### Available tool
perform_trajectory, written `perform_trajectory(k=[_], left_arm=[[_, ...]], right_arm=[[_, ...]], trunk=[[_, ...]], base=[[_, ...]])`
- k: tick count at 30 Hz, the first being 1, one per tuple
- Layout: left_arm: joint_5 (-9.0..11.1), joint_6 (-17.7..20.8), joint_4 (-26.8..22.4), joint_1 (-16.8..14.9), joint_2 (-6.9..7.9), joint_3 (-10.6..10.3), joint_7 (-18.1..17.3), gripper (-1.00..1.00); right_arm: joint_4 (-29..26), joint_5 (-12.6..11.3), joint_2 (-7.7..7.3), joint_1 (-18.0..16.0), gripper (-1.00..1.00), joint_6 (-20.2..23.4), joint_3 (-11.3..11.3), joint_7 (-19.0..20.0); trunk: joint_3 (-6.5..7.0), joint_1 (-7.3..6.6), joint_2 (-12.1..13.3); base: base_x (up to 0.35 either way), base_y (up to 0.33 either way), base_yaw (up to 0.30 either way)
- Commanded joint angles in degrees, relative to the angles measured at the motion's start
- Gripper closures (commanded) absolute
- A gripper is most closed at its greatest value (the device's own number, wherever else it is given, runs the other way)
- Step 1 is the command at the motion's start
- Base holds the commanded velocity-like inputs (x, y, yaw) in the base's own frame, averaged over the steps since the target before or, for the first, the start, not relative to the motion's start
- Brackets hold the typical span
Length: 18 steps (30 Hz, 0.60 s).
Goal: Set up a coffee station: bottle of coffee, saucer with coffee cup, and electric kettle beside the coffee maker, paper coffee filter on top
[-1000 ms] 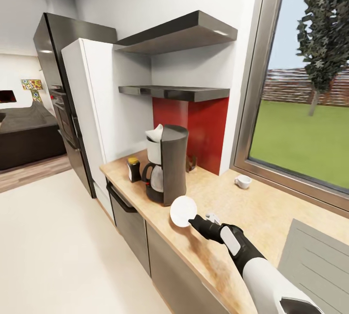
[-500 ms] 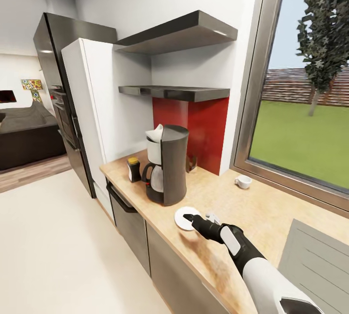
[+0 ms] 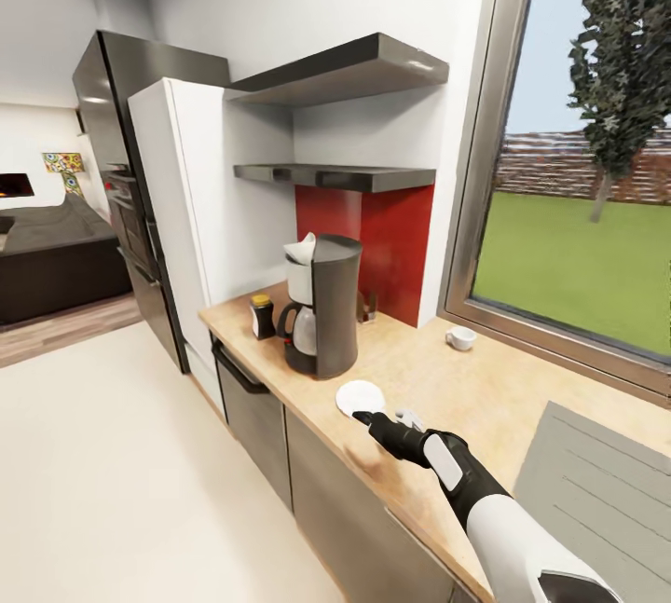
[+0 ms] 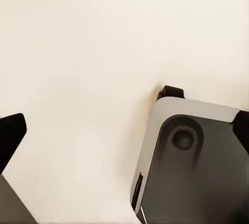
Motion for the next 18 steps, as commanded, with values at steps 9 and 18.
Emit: perform_trajectory(k=[9, 18], left_arm=[[0.49, 0.07, -0.09, 0.02, -0.05, -0.52, 0.18, -1.00], [0.52, 0.06, -0.09, 0.02, -0.03, -0.50, 0.18, -1.00]], right_arm=[[-0.04, -0.14, 0.07, -0.01, -1.00, 0.44, -0.37, 0.11], [-0.04, -0.06, 0.07, 0.01, -1.00, 0.44, -0.30, 0.12]], trunk=[[-0.03, -0.02, -0.04], [-0.03, -0.02, -0.04]], base=[[-0.338, 0.096, 0.000], [-0.339, 0.120, 0.000]])
